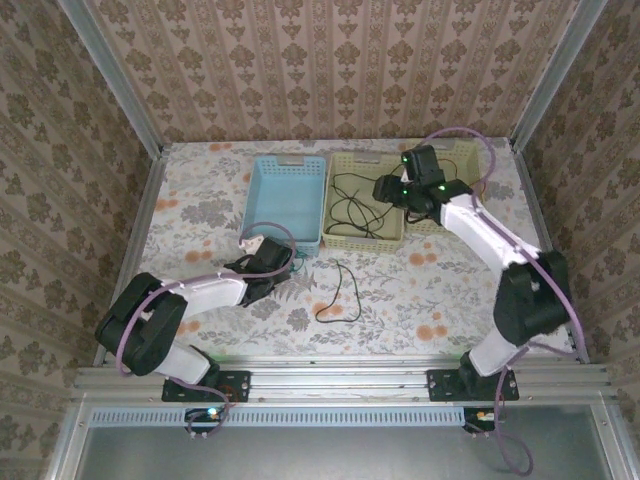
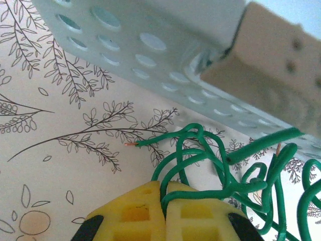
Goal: Untangle the cables
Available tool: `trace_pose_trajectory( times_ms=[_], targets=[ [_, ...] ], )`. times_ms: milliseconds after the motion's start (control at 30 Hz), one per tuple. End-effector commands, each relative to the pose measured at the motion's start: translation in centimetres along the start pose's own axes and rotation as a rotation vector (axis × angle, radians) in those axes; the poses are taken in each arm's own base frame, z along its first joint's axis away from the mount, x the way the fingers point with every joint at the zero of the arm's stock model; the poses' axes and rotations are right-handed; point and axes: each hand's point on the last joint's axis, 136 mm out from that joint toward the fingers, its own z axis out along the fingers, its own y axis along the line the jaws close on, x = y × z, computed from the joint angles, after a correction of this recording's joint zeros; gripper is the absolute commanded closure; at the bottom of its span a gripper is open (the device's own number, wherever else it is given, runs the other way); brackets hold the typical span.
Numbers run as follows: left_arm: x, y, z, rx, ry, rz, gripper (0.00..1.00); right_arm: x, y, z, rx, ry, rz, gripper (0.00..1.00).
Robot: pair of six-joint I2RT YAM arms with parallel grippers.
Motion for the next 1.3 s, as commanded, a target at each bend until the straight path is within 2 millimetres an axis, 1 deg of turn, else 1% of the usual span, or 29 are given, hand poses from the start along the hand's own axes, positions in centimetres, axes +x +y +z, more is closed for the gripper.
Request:
trace_pose_trajectory(
  times_ms=[0,67,133,200,233,267,300,333,400,467,533,600,667,700,733,767,833,900,933,967,1033,1100,1167,1233,1267],
  targets=[
    [0.1,-0.1,-0.2,0.027,-0.010,0.015,1.00,3.2,0.2,-2.3,0.012,0.037,-0.133,0.36],
    [0.1,0.0,-0.1,0.025,-0.015,0.008,1.00,6.7,2.0,-3.4,-0.063,0.107,-0.222,0.37],
    [-0.1,0.1,-0.1,0.017,-0.021,0.006,1.00,11.9,3.9,-3.6,-0.151,0.234,-0.334,0.37],
    [0.0,0.3,-0.1,0.011,-0.020,0.007,1.00,16.7,4.9,-3.4,-0.188,0.339,-0.463,0.37],
    [0.0,0.3,-0.1,0.008,-0.021,0.008,1.00,19.2,4.7,-3.4,-0.171,0.409,-0.534,0.37],
    [-0.1,0.3,-0.1,0.008,-0.023,0.005,1.00,21.4,4.5,-2.8,-0.151,0.479,-0.597,0.38],
    [-0.1,0.3,-0.1,0.006,-0.023,0.005,1.00,23.2,4.0,-2.4,-0.113,0.535,-0.662,0.38],
    [-0.1,0.3,-0.1,0.004,-0.023,0.006,1.00,24.5,3.4,-1.9,-0.065,0.574,-0.713,0.39],
    [-0.2,0.4,-0.2,0.003,-0.024,0.008,1.00,26.5,2.2,-1.0,-0.001,0.663,-0.758,0.40],
    [-0.1,0.6,-0.2,-0.002,-0.025,0.007,1.00,27.7,1.0,-0.3,0.057,0.718,-0.792,0.41],
    [0.0,0.8,-0.3,-0.006,-0.026,0.005,1.00,28.8,0.2,0.4,0.073,0.756,-0.802,0.42],
    [0.0,0.9,-0.3,-0.009,-0.028,0.004,1.00,29.1,0.2,0.8,0.085,0.780,-0.809,0.43],
    [0.1,1.1,-0.3,-0.011,-0.027,0.005,1.00,29.1,0.6,1.5,0.071,0.763,-0.815,0.44],
    [0.0,1.1,-0.3,-0.011,-0.029,0.004,1.00,29.3,0.7,1.8,0.065,0.763,-0.807,0.45],
    [0.0,1.2,-0.4,-0.014,-0.028,0.004,1.00,29.4,0.7,2.0,0.067,0.779,-0.805,0.48],
    [0.1,1.2,-0.4,-0.012,-0.029,0.005,1.00,29.5,0.6,2.2,0.077,0.789,-0.804,0.54],
    [0.2,1.3,-0.4,-0.012,-0.028,0.003,1.00,29.9,0.4,2.4,0.085,0.814,-0.807,0.73],
    [0.2,1.4,-0.5,-0.013,-0.030,0.002,1.00,29.9,0.2,2.5,0.102,0.814,-0.811,0.94],
    [0.2,1.4,-0.5,-0.014,-0.029,0.002,1.00,29.7,0.2,2.5,0.106,0.806,-0.811,1.00],
    [0.3,1.4,-0.5,-0.011,-0.028,0.003,1.00,29.5,0.2,2.4,0.106,0.794,-0.810,1.00],
    [0.3,1.4,-0.5,-0.006,-0.028,0.001,1.00,28.3,0.9,1.8,0.084,0.738,-0.801,1.00],
    [0.4,1.3,-0.5,0.002,-0.024,0.001,1.00,26.6,2.4,0.5,0.031,0.664,-0.783,1.00],
    [0.4,1.1,-0.5,0.013,-0.023,0.006,1.00,23.9,4.8,-1.4,-0.050,0.552,-0.757,1.00],
    [0.4,0.8,-0.5,0.027,-0.023,0.014,1.00,20.7,7.1,-3.6,-0.131,0.422,-0.728,1.00],
    [0.4,0.7,-0.5,0.033,-0.024,0.017,1.00,18.6,8.2,-4.8,-0.173,0.351,-0.703,1.00]
  ],
)
